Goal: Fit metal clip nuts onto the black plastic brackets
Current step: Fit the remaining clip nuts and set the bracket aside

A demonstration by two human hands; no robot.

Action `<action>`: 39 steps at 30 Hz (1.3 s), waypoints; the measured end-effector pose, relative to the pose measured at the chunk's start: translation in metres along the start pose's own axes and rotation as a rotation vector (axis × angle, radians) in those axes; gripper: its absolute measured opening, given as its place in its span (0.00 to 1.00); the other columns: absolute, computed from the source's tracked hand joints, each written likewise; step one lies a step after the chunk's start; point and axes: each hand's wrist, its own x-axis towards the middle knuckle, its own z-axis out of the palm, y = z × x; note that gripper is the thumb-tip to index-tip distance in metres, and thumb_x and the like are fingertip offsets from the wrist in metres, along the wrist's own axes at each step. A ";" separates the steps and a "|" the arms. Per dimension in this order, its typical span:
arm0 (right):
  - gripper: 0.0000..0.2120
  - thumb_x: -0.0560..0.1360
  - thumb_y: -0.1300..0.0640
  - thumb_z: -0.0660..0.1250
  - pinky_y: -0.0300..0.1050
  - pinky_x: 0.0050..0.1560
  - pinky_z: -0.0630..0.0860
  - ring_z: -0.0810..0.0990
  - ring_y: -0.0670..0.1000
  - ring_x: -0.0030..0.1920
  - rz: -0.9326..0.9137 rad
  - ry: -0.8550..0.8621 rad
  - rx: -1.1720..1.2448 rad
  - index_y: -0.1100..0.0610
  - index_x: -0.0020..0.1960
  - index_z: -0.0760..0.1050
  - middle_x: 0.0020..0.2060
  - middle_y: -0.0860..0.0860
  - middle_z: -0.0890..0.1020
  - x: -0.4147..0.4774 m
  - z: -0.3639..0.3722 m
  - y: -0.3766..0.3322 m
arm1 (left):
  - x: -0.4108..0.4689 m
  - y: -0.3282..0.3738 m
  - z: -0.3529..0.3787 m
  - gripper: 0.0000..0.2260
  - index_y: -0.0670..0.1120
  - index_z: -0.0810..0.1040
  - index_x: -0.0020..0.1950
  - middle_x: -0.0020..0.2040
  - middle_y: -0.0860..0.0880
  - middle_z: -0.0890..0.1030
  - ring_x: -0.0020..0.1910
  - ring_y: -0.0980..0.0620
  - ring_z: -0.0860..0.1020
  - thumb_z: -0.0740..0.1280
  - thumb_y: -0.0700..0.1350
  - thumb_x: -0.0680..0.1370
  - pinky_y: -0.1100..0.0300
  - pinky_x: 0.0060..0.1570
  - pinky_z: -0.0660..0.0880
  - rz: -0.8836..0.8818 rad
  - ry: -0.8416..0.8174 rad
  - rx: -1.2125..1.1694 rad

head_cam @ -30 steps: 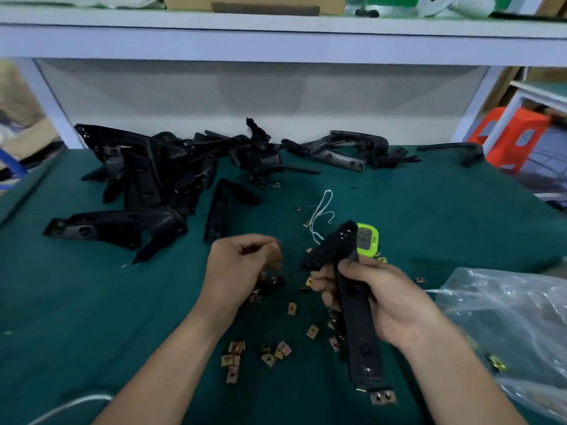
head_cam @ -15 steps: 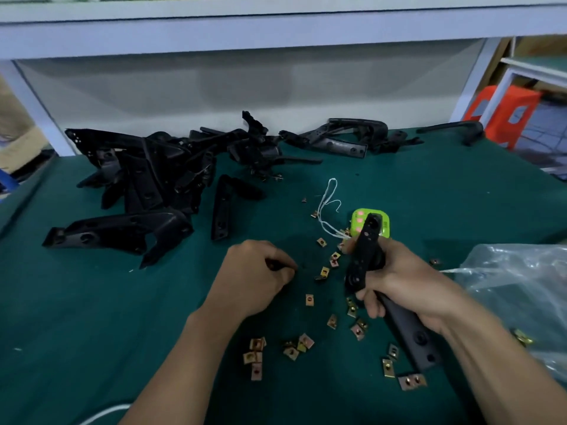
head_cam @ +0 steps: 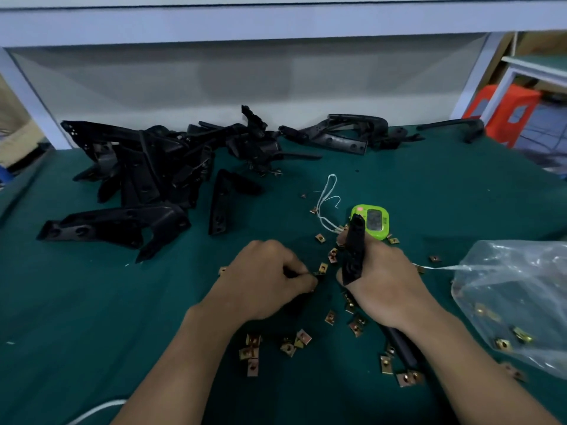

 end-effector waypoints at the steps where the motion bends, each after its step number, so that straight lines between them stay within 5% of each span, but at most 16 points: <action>1: 0.14 0.70 0.49 0.64 0.53 0.42 0.78 0.79 0.56 0.41 -0.005 -0.002 -0.005 0.44 0.55 0.71 0.39 0.47 0.81 0.000 0.001 0.001 | 0.000 0.003 0.003 0.05 0.58 0.86 0.40 0.39 0.60 0.85 0.38 0.62 0.82 0.74 0.53 0.76 0.65 0.39 0.77 -0.013 0.073 -0.097; 5: 0.11 0.70 0.51 0.63 0.54 0.42 0.78 0.80 0.57 0.41 -0.037 0.049 -0.011 0.45 0.52 0.70 0.39 0.46 0.82 -0.001 0.001 0.002 | -0.001 0.023 0.008 0.12 0.46 0.86 0.37 0.34 0.45 0.85 0.29 0.51 0.82 0.69 0.43 0.80 0.62 0.26 0.74 -0.237 0.373 -0.908; 10: 0.17 0.67 0.47 0.62 0.48 0.35 0.66 0.80 0.58 0.40 -0.172 0.159 -0.303 0.43 0.54 0.65 0.30 0.45 0.74 -0.004 -0.001 -0.001 | -0.002 0.026 0.010 0.13 0.46 0.88 0.38 0.39 0.42 0.86 0.36 0.51 0.85 0.68 0.35 0.79 0.63 0.33 0.79 -0.262 0.244 -1.187; 14: 0.19 0.68 0.50 0.69 0.47 0.38 0.61 0.77 0.55 0.34 -0.166 0.259 -0.568 0.43 0.55 0.65 0.30 0.47 0.76 -0.003 -0.003 -0.004 | -0.003 0.021 0.011 0.12 0.48 0.89 0.43 0.44 0.41 0.87 0.41 0.49 0.86 0.70 0.33 0.77 0.61 0.38 0.81 -0.171 0.112 -1.200; 20: 0.27 0.66 0.53 0.74 0.44 0.44 0.60 0.73 0.54 0.37 -0.114 0.199 -0.505 0.41 0.59 0.63 0.41 0.46 0.82 -0.003 -0.002 -0.006 | -0.002 0.021 0.014 0.09 0.49 0.89 0.49 0.47 0.41 0.87 0.43 0.49 0.87 0.74 0.46 0.70 0.62 0.40 0.81 -0.140 0.056 -1.162; 26: 0.25 0.66 0.54 0.74 0.45 0.40 0.61 0.78 0.54 0.40 -0.129 0.177 -0.513 0.42 0.57 0.65 0.40 0.45 0.81 -0.002 0.000 -0.006 | -0.003 0.022 0.017 0.07 0.45 0.89 0.45 0.43 0.41 0.87 0.39 0.50 0.86 0.73 0.35 0.75 0.62 0.38 0.81 -0.148 0.035 -1.095; 32: 0.21 0.69 0.52 0.71 0.45 0.40 0.60 0.67 0.54 0.36 -0.133 0.178 -0.471 0.41 0.56 0.66 0.39 0.46 0.81 0.000 0.003 -0.005 | -0.004 0.024 0.017 0.08 0.43 0.88 0.43 0.41 0.40 0.86 0.38 0.49 0.85 0.72 0.32 0.75 0.62 0.37 0.81 -0.187 0.037 -1.088; 39: 0.18 0.69 0.51 0.70 0.46 0.37 0.65 0.80 0.55 0.40 -0.137 0.168 -0.432 0.42 0.53 0.64 0.36 0.46 0.80 0.000 0.001 -0.004 | -0.003 0.022 0.015 0.09 0.44 0.87 0.42 0.41 0.40 0.86 0.38 0.49 0.85 0.72 0.32 0.75 0.62 0.37 0.81 -0.201 0.052 -1.150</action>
